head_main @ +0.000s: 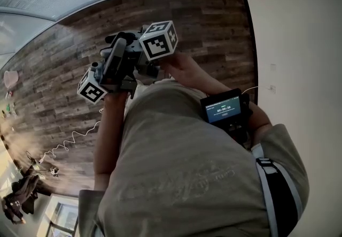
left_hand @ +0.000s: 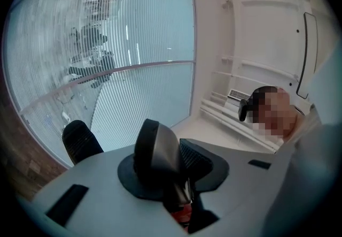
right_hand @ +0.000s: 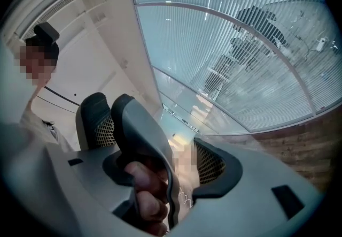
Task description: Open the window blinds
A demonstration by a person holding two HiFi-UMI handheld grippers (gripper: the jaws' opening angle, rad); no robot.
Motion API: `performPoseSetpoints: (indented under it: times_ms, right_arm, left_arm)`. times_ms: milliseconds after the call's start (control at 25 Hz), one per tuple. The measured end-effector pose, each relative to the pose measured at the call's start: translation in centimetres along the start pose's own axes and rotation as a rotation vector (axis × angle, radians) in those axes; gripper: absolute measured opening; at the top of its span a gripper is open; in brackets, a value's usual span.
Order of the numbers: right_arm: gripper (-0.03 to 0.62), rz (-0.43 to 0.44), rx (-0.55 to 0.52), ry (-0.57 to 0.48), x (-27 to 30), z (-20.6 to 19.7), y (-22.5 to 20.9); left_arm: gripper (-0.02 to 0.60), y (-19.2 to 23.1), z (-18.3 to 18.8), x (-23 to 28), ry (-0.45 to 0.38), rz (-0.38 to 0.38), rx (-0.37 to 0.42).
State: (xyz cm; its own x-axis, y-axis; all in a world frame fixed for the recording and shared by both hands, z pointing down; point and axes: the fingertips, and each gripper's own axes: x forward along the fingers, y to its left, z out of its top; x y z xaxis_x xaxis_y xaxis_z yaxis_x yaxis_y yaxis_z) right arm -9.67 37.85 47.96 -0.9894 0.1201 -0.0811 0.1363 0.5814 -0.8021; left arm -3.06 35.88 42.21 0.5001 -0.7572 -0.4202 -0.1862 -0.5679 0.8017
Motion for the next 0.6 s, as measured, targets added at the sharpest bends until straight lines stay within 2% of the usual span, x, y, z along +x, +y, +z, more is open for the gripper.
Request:
performPoseSetpoints:
  times_ms: [240,320,600]
  right_arm:
    - [0.25,-0.021,-0.008,-0.011,-0.5,0.7,0.4]
    - [0.25,-0.037,-0.014,-0.023,-1.8,0.7,0.5]
    - [0.25,-0.098,-0.011,-0.009,-3.5,0.3,0.6]
  left_arm:
    - [0.1,-0.2,-0.1,0.4,0.018,-0.009,-0.016]
    - [0.1,-0.5,-1.2,1.0,0.029,-0.018,-0.023]
    - [0.1,-1.0,-2.6,1.6,0.03,-0.065,-0.088]
